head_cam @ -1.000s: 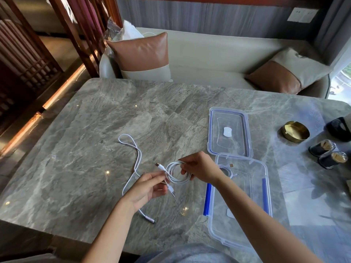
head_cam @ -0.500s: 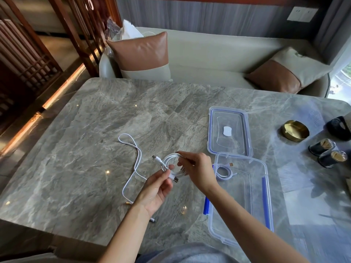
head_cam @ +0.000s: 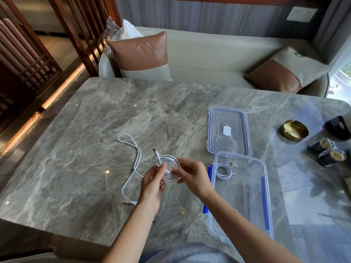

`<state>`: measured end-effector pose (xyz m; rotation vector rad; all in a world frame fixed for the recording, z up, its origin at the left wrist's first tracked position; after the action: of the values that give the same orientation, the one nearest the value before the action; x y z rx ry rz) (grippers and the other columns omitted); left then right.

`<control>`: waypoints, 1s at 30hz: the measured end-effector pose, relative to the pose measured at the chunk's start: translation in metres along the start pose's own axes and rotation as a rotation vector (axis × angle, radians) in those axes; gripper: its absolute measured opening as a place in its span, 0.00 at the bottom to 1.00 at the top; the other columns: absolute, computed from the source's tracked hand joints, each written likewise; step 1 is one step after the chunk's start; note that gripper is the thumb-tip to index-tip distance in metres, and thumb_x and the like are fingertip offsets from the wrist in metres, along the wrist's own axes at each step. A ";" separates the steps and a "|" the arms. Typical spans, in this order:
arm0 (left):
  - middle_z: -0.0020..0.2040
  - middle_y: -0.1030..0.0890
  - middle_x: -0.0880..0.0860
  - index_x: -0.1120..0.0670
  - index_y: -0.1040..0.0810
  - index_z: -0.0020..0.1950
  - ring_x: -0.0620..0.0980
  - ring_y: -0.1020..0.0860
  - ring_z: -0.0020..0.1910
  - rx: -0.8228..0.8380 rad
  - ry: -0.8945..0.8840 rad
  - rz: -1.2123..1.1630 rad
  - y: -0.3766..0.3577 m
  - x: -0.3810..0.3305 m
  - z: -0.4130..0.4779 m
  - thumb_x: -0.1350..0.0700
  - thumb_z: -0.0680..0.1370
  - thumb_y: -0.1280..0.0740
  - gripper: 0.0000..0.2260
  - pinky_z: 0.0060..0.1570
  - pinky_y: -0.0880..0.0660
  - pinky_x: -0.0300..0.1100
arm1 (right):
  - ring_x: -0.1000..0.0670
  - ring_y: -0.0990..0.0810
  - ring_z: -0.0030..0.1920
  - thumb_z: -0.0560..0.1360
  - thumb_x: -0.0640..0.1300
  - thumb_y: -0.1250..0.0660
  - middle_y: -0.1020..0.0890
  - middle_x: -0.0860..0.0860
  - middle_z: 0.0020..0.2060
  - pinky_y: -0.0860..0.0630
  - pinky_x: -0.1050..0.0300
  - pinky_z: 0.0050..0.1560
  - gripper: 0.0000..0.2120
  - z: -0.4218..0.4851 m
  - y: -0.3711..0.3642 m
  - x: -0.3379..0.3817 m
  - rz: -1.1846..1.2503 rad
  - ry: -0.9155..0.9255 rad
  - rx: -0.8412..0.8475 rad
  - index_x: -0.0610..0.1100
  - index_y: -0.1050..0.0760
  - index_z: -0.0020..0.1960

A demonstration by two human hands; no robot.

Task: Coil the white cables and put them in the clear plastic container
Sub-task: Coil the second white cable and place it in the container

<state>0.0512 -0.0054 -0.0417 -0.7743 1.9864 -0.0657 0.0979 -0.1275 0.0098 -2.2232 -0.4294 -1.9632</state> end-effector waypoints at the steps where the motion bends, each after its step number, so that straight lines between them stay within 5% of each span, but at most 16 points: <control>1: 0.31 0.24 0.48 0.52 0.27 0.36 0.42 0.29 0.30 -0.020 -0.031 0.034 0.002 -0.002 0.000 0.57 0.74 0.32 0.08 0.32 0.35 0.36 | 0.56 0.19 0.35 0.74 0.38 0.32 0.17 0.55 0.33 0.20 0.57 0.34 0.13 -0.001 -0.001 -0.002 -0.002 -0.007 0.007 0.57 0.20 0.49; 6: 0.37 0.21 0.53 0.55 0.24 0.41 0.47 0.23 0.35 -0.065 -0.119 0.102 0.007 -0.006 0.001 0.60 0.75 0.32 0.03 0.32 0.24 0.35 | 0.53 0.15 0.38 0.73 0.43 0.30 0.15 0.56 0.38 0.21 0.60 0.33 0.09 -0.005 -0.010 -0.005 0.020 -0.027 0.061 0.56 0.19 0.50; 13: 0.33 0.19 0.46 0.53 0.21 0.42 0.43 0.22 0.33 0.082 -0.051 0.313 -0.004 0.000 0.005 0.59 0.74 0.31 0.02 0.34 0.26 0.37 | 0.54 0.17 0.42 0.76 0.48 0.34 0.16 0.53 0.41 0.20 0.60 0.37 0.06 -0.007 -0.009 -0.021 0.026 -0.169 0.181 0.52 0.21 0.52; 15: 0.34 0.18 0.46 0.52 0.20 0.44 0.40 0.21 0.33 0.148 -0.030 0.407 -0.012 0.006 0.004 0.58 0.73 0.30 0.02 0.32 0.25 0.33 | 0.54 0.17 0.41 0.76 0.47 0.34 0.16 0.53 0.38 0.18 0.53 0.41 0.05 -0.008 -0.007 -0.024 0.022 -0.189 0.196 0.51 0.20 0.48; 19: 0.35 0.17 0.46 0.50 0.19 0.42 0.39 0.20 0.33 0.192 -0.030 0.520 -0.023 0.012 0.002 0.59 0.73 0.30 0.04 0.29 0.26 0.32 | 0.41 0.17 0.49 0.76 0.45 0.33 0.17 0.38 0.45 0.21 0.38 0.53 0.09 -0.008 0.009 -0.031 -0.063 -0.207 0.158 0.41 0.21 0.52; 25: 0.38 0.17 0.48 0.50 0.20 0.45 0.43 0.22 0.36 0.268 0.009 0.659 -0.036 0.026 0.000 0.61 0.74 0.33 0.06 0.30 0.28 0.33 | 0.53 0.17 0.41 0.76 0.40 0.35 0.18 0.50 0.40 0.17 0.48 0.43 0.06 -0.016 0.039 -0.040 -0.070 -0.243 0.096 0.48 0.21 0.49; 30: 0.39 0.17 0.50 0.54 0.19 0.42 0.46 0.22 0.37 0.176 -0.223 0.972 -0.052 0.016 -0.001 0.60 0.71 0.32 0.03 0.37 0.29 0.41 | 0.52 0.19 0.38 0.76 0.38 0.35 0.20 0.47 0.38 0.17 0.53 0.40 0.07 -0.029 0.060 -0.043 -0.080 -0.262 0.051 0.48 0.22 0.45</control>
<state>0.0707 -0.0559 -0.0354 0.3302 1.9110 0.3946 0.0845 -0.1983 -0.0237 -2.4743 -0.6019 -1.6782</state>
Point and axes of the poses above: each hand's wrist, its own z-axis towards the middle knuckle, its own y-axis out of the back of the hand, x = y × z, the point moved 10 cm from there along z, towards the middle knuckle
